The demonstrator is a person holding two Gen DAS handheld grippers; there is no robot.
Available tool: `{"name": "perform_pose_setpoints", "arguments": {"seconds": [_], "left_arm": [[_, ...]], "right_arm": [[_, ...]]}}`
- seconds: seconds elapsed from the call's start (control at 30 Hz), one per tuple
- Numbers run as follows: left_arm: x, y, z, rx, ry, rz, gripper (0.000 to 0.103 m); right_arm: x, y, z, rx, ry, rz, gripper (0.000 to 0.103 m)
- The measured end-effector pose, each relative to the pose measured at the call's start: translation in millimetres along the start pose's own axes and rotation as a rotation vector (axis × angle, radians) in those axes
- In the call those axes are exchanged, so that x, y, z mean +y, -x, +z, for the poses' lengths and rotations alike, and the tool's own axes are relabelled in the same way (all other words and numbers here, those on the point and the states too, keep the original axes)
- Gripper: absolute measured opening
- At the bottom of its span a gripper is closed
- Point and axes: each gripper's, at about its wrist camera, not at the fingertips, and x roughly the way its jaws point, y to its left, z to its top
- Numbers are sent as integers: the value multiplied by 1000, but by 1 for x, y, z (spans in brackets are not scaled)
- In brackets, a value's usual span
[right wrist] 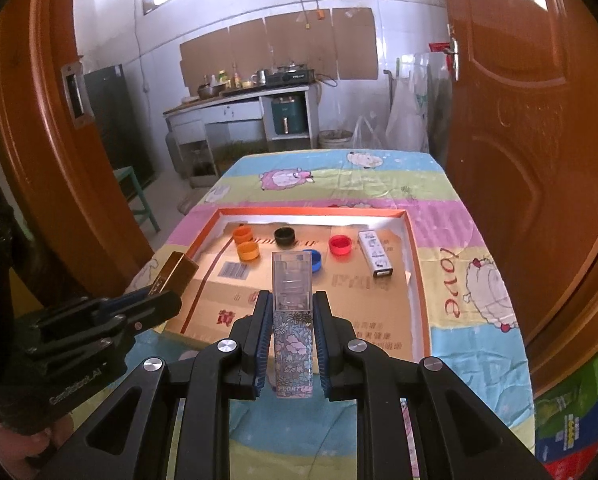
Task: Organize rigid objects
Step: 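Carry the clear bottle in the right tool and gold lipstick box in the left tool over the box, then lower and open the right tool to release the clear bottle while the left tool releases the lipstick box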
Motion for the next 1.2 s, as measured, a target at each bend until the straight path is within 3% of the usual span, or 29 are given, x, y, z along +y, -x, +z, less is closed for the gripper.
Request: {"name": "perform_pose_setpoints", "arguments": {"seconds": [0.73, 1.2], "left_arm": [[4, -50, 31, 49, 4, 42, 18], [8, -91, 39, 102, 7, 48, 18]], "right_arm": [[-33, -42, 21, 27, -24, -12, 20], [-52, -81, 28, 90, -44, -10, 20]]}}
